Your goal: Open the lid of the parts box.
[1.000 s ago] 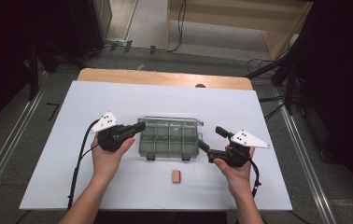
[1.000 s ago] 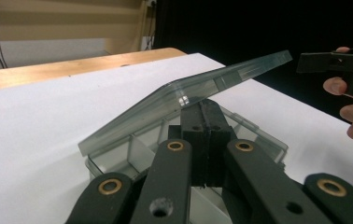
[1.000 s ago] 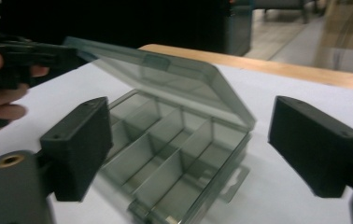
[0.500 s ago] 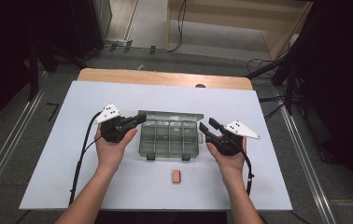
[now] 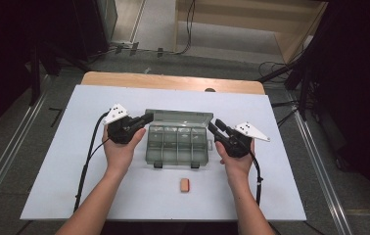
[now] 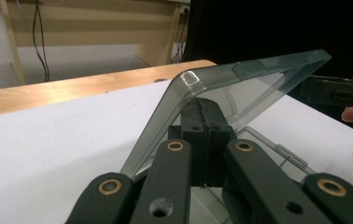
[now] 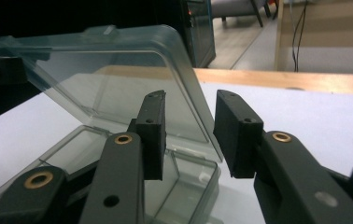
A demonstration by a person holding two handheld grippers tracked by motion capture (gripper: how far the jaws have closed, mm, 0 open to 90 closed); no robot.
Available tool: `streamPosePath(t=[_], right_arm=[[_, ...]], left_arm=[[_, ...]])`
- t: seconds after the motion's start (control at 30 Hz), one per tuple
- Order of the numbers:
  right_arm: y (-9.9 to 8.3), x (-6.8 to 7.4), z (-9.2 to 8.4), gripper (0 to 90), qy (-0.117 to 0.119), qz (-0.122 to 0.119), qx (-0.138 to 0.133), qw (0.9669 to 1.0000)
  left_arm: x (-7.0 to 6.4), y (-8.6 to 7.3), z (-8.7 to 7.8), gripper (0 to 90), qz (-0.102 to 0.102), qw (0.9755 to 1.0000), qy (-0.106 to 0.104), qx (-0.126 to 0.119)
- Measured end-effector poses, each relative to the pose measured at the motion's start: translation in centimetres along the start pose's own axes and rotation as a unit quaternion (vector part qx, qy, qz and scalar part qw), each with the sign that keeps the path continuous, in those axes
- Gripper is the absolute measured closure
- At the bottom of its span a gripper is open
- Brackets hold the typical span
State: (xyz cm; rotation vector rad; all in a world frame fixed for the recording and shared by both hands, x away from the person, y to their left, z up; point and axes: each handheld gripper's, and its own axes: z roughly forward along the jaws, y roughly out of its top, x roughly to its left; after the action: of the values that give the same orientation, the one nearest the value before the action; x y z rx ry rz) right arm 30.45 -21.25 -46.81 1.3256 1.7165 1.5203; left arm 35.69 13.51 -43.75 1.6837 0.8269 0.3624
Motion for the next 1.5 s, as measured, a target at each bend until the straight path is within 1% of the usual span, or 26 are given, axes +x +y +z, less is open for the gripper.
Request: streamPosePath(t=[0.03,0.1,0.13,0.2,0.27,0.37,0.43,0.53,0.6,0.63,0.7,0.77,0.8,0.83,0.87,0.93,1.03,1.1,1.2,1.23,1.3,1.33,1.43,1.47,1.5], right_arm=[[0.1,0.0,0.0,63.8,-0.001,-0.005,-0.004,1.0],[0.3,0.1,0.1,64.3,0.003,-0.007,-0.008,0.9999],[0.4,0.0,0.2,65.3,0.0,-0.006,-0.013,0.9999],[0.6,0.0,0.4,65.4,0.004,-0.001,-0.016,0.9999],[0.7,0.0,0.6,65.3,-0.004,-0.005,-0.005,1.0],[0.9,0.1,1.0,64.2,-0.01,-0.007,0.002,0.9999],[1.1,0.2,1.2,64.1,-0.023,-0.014,0.007,0.9996],[1.2,0.3,1.5,66.3,-0.034,-0.013,0.007,0.9993],[1.3,0.3,1.7,66.9,-0.032,-0.01,0.006,0.9994],[1.4,0.3,1.7,67.5,-0.033,-0.015,0.003,0.9993],[1.5,0.3,1.8,69.2,-0.038,-0.017,0.001,0.9991],[1.6,0.3,1.8,71.9,-0.033,-0.011,-0.003,0.9994],[1.6,0.3,1.9,72.0,-0.026,-0.009,-0.008,0.9996],[1.6,0.4,2.0,72.1,-0.028,-0.01,-0.008,0.9995],[1.6,0.5,2.1,73.5,-0.036,-0.012,-0.007,0.9993],[1.5,0.5,2.4,75.0,-0.042,-0.003,-0.007,0.9991],[1.4,0.5,2.7,77.8,-0.05,0.003,-0.009,0.9987],[1.4,0.5,2.9,80.0,-0.058,-0.003,-0.01,0.9983],[1.4,0.6,3.0,81.9,-0.065,-0.004,-0.009,0.9978],[1.4,0.6,3.0,82.2,-0.067,-0.001,-0.007,0.9977],[1.5,0.7,3.0,82.6,-0.07,0.002,-0.006,0.9975],[1.5,0.7,3.0,82.7,-0.072,-0.001,-0.006,0.9974],[1.5,0.8,3.0,82.8,-0.073,0.006,-0.007,0.9973],[1.5,0.8,3.1,82.8,-0.072,0.007,-0.007,0.9973],[1.6,0.7,3.1,83.0,-0.074,0.007,-0.005,0.9973]], left_arm=[[0.0,0.0,0.0,89.9,-0.001,1.0,0.001,-0.002],[0.1,0.1,0.1,89.9,-0.002,1.0,0.001,-0.004],[0.2,0.2,0.2,89.9,0.0,1.0,0.003,-0.002],[0.2,0.3,0.3,89.9,0.0,1.0,0.002,-0.006],[0.3,0.4,0.4,89.9,-0.001,1.0,0.001,-0.01],[0.4,0.3,0.6,89.9,-0.004,0.9999,0.002,-0.01],[0.5,0.3,0.7,89.9,-0.008,0.9999,0.0,-0.009],[0.5,0.2,0.8,89.9,-0.007,0.9999,0.003,-0.009],[0.6,0.2,0.8,89.9,-0.008,0.9999,0.003,-0.009],[0.6,0.2,0.8,89.9,-0.008,0.9999,0.003,-0.01],[0.7,0.2,0.9,89.9,-0.008,0.9999,0.003,-0.009],[0.8,0.1,1.0,89.9,-0.012,0.9999,0.004,-0.011],[0.9,0.1,1.0,89.9,-0.013,0.9998,0.004,-0.012],[1.0,0.1,1.0,89.9,-0.014,0.9998,0.005,-0.012],[1.0,0.1,1.1,89.9,-0.015,0.9998,0.005,-0.011],[1.1,0.1,1.1,89.9,-0.013,0.9998,0.007,-0.011],[1.2,0.0,1.0,89.9,-0.007,0.9999,0.004,-0.009],[1.3,0.0,0.9,89.9,-0.005,1.0,0.002,-0.008],[1.3,0.0,0.8,89.9,0.002,1.0,0.001,-0.004],[1.3,0.0,0.7,89.5,0.004,1.0,0.001,-0.003],[1.0,0.0,0.6,84.5,0.002,1.0,0.0,-0.006],[0.9,0.0,0.4,80.4,0.0,0.9999,-0.007,-0.009],[0.6,0.0,0.3,66.5,0.004,0.9999,-0.009,-0.007],[0.5,0.0,0.1,60.7,0.006,0.9998,-0.015,-0.009],[0.5,-0.1,0.0,54.3,0.006,0.9998,-0.014,-0.01]])
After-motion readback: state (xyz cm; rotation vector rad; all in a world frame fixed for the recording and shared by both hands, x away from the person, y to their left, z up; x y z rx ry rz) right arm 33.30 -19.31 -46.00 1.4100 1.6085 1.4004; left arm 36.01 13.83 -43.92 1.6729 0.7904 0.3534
